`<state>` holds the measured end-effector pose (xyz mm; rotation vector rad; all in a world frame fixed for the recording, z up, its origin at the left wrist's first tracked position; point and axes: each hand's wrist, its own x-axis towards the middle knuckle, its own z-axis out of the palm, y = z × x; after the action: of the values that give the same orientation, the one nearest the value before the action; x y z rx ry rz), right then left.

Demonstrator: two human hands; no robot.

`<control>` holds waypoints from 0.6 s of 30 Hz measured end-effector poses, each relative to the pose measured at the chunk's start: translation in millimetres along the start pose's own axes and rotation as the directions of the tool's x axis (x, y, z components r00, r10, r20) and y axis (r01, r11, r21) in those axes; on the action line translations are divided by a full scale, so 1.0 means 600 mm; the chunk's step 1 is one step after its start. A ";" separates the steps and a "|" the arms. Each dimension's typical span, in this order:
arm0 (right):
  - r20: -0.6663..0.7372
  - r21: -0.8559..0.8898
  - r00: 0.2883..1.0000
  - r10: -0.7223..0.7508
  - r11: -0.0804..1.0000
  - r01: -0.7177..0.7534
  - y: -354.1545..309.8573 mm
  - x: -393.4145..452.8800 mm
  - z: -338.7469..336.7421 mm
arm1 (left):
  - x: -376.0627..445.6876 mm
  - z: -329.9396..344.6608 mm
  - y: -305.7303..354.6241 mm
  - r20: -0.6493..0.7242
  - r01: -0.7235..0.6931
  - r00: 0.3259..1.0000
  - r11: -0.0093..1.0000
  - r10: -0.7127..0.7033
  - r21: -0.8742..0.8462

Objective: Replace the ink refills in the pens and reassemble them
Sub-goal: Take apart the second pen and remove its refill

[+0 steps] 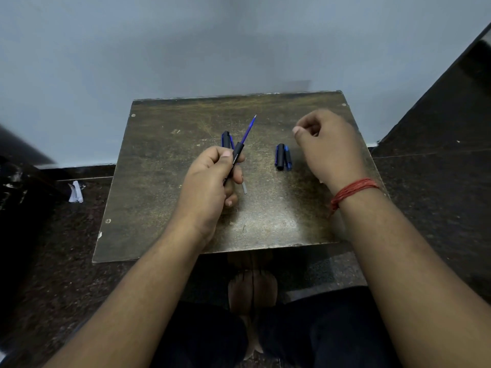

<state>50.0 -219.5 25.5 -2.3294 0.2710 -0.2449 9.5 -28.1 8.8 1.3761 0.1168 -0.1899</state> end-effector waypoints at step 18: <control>0.115 -0.284 0.993 0.021 0.959 0.013 -0.009 0.000 0.025 | -0.002 0.003 0.003 -0.008 0.002 1.000 1.000 -0.002 0.015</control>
<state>54.5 -205.3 18.9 -2.6165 0.2666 -0.0689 8.7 -29.4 11.1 1.3921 0.1237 -0.1871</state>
